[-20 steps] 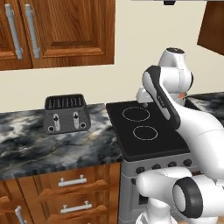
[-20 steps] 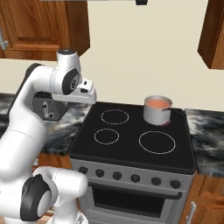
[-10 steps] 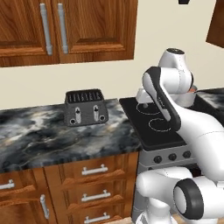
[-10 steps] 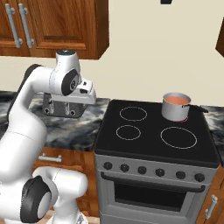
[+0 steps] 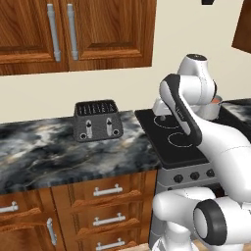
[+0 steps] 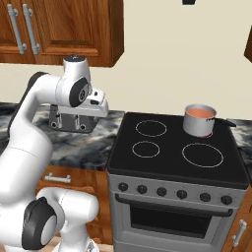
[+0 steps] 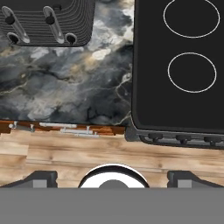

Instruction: Wait until the marinara sauce is simmered to a deep red color and then turn off the stove.

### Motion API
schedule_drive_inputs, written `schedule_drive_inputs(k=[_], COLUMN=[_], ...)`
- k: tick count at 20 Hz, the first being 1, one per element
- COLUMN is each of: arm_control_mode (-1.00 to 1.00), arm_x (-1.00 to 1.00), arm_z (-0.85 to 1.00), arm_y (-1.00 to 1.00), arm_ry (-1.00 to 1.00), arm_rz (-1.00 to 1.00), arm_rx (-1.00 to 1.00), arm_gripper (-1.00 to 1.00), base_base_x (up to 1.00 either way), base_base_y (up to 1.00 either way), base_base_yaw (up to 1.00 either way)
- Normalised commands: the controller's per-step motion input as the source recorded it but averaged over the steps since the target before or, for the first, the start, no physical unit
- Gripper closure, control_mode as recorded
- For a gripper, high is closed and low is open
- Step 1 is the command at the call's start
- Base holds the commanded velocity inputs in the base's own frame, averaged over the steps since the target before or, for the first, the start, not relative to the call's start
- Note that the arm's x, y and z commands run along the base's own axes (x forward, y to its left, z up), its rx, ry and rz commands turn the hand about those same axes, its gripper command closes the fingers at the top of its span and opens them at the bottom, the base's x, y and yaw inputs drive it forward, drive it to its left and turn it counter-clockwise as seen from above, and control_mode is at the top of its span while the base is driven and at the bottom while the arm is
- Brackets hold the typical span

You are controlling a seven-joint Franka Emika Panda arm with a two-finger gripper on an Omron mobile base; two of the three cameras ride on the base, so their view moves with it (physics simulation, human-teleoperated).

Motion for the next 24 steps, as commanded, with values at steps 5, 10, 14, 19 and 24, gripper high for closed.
schedule_drive_inputs(k=[5, 10, 14, 19, 24], arm_control_mode=[1.0, 1.0, 1.0, 1.0, 1.0], arm_x=[0.0, 0.0, 0.0, 0.0, 0.0], arm_z=[0.0, 0.0, 0.0, 0.0, 0.0], arm_y=[0.0, 0.0, 0.0, 0.0, 0.0], arm_ry=[0.0, 0.0, 0.0, 0.0, 0.0], arm_rz=[0.0, 0.0, 0.0, 0.0, 0.0], arm_rx=[0.0, 0.0, 0.0, 0.0, 0.0], arm_gripper=[-1.0, -1.0, -1.0, -1.0, -1.0], base_base_x=[0.18, 0.26, 0.31, 0.12, 0.0], base_base_y=[0.0, 0.0, 0.0, 0.0, 0.0], base_base_yaw=[0.0, 0.0, 0.0, 0.0, 0.0])
